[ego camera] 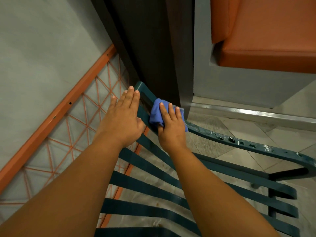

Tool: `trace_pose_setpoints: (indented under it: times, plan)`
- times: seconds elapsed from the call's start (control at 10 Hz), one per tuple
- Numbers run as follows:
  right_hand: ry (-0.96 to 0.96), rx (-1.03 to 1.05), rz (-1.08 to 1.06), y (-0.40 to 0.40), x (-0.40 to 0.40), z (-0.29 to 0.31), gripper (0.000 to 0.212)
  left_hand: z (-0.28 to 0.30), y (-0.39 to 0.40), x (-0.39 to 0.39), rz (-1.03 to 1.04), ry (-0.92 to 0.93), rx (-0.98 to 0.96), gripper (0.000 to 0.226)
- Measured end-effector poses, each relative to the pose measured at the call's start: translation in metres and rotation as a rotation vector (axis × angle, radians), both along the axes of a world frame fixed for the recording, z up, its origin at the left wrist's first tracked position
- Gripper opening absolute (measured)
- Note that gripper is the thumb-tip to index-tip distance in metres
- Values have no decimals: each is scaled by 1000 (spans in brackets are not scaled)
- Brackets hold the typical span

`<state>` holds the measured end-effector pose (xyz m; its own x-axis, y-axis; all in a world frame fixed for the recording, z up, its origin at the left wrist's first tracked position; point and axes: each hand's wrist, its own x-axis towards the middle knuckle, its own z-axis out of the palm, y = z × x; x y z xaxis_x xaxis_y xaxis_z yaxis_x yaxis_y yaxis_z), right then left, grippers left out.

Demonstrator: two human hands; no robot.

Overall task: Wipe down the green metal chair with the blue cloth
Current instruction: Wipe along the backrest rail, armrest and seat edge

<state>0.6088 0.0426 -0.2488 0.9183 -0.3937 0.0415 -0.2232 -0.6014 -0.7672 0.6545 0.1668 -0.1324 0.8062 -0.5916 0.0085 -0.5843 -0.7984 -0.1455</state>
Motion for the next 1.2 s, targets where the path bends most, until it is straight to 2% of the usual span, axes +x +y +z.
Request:
trace_pose_setpoints:
  times: [0.1, 0.2, 0.3, 0.4, 0.5, 0.6, 0.7, 0.8, 0.9, 1.0, 1.1, 1.2]
  plan:
    - [20, -35, -33, -8, 6, -4, 65, 0, -1, 0, 2, -2, 9, 74]
    - [103, 119, -71, -25, 28, 15, 47, 0, -2, -1, 13, -1, 17, 74]
    - [128, 393, 65, -40, 52, 41, 27, 0, -2, 0, 14, -1, 24, 74]
    - [66, 505, 152, -48, 54, 44, 19, 0, -2, 0, 12, -1, 24, 74]
    - [225, 412, 123, -56, 52, 36, 20, 2, -2, -1, 16, 2, 21, 74]
    - [295, 332, 120, -60, 64, 44, 20, 1, -2, -1, 17, 7, 24, 75]
    - [161, 452, 133, -55, 69, 45, 19, 1, -2, 0, 17, 12, 13, 75]
    - [239, 436, 85, -55, 63, 30, 22, 3, -2, 0, 14, 32, -12, 73]
    - [401, 292, 16, -57, 66, 30, 31, 3, -2, -1, 9, 38, -20, 72]
    - [202, 287, -16, -46, 66, 34, 16, 1, -1, 0, 13, 28, -13, 72]
    - [-126, 134, -12, -18, 39, 25, 48, 0, 0, 2, 16, 25, -9, 73]
    - [-220, 9, -86, -6, 18, 11, 58, 0, 0, 2, 14, 14, 3, 73]
